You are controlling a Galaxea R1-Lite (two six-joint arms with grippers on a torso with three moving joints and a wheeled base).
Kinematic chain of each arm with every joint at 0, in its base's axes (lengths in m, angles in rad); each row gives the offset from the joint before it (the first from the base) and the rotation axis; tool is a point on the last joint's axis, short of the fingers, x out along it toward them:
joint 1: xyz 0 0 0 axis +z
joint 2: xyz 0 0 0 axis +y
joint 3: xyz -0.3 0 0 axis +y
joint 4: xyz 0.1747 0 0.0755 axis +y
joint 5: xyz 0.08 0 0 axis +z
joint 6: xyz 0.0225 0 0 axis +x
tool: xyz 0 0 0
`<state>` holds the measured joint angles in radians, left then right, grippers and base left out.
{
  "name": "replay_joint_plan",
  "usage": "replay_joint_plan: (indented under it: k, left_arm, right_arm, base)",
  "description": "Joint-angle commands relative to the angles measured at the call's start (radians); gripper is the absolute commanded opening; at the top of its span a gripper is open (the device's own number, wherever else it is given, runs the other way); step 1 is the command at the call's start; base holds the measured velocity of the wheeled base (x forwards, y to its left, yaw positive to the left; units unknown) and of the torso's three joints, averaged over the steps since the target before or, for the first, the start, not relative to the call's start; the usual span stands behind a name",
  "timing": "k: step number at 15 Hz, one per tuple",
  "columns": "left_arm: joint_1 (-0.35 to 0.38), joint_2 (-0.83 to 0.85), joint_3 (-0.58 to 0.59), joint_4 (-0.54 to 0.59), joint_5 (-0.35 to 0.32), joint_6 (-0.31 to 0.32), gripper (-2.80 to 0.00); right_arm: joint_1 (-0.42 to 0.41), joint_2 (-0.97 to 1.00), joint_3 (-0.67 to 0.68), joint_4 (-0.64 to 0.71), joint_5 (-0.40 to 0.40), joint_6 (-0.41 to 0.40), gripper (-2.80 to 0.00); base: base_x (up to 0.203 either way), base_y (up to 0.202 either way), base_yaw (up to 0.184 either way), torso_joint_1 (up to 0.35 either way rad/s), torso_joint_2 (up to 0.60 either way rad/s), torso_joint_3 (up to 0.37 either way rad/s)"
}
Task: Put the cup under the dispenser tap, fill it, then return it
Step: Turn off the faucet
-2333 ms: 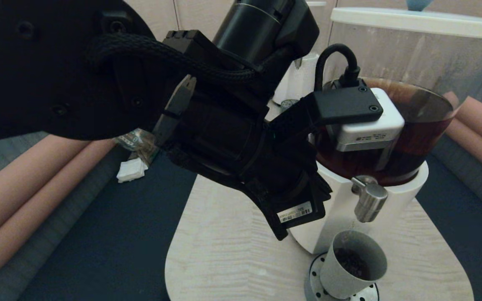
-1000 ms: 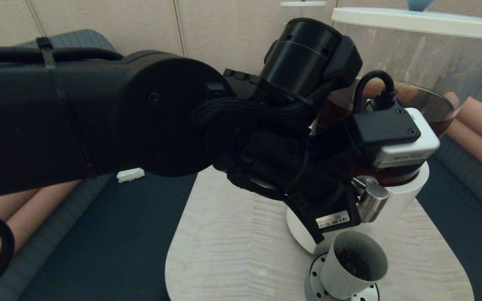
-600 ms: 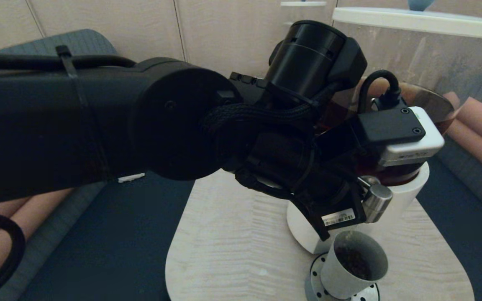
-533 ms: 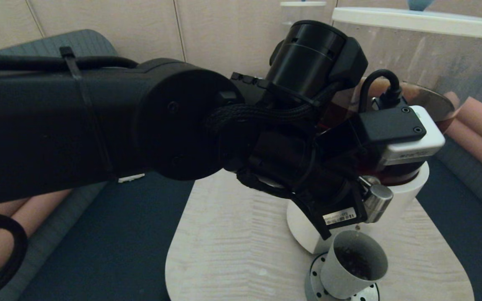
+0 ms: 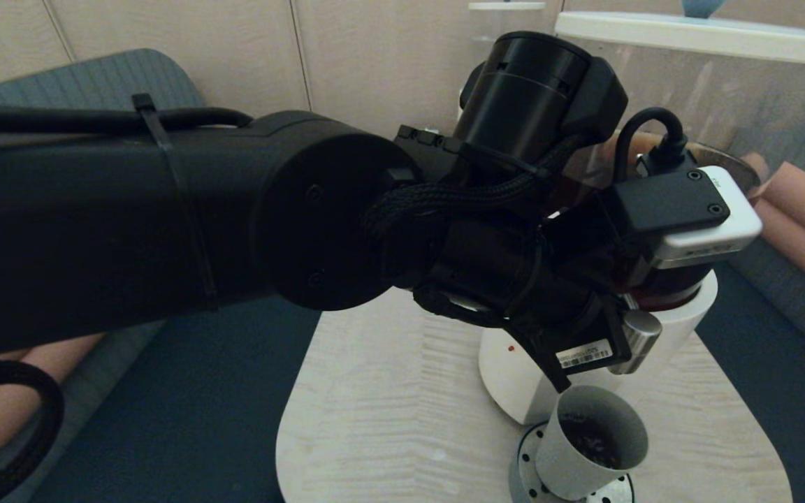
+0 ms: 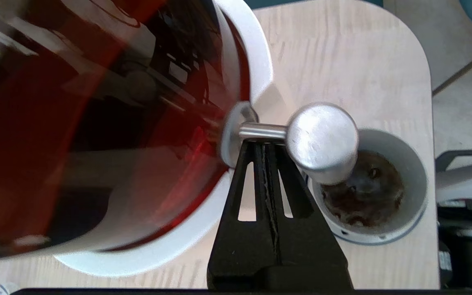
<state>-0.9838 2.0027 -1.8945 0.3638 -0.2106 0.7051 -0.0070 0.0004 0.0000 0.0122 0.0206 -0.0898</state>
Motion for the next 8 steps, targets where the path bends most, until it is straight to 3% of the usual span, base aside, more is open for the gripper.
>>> replay_joint_plan:
  k: [1,8]
  left_arm:
    - [-0.001,0.004,0.0,0.001,-0.003,0.006,-2.8]
    - [0.0,0.001,-0.005,-0.016,-0.009,-0.002,-2.8]
  right_arm:
    - [0.001,-0.003,0.011,0.0,0.001,-0.001,-2.8]
    - [0.001,-0.003,0.011,0.0,0.001,-0.001,-2.8]
  base:
    - [0.0,0.0,0.0,0.0,0.0,0.0]
    - [0.0,0.0,0.0,0.0,0.0,0.0]
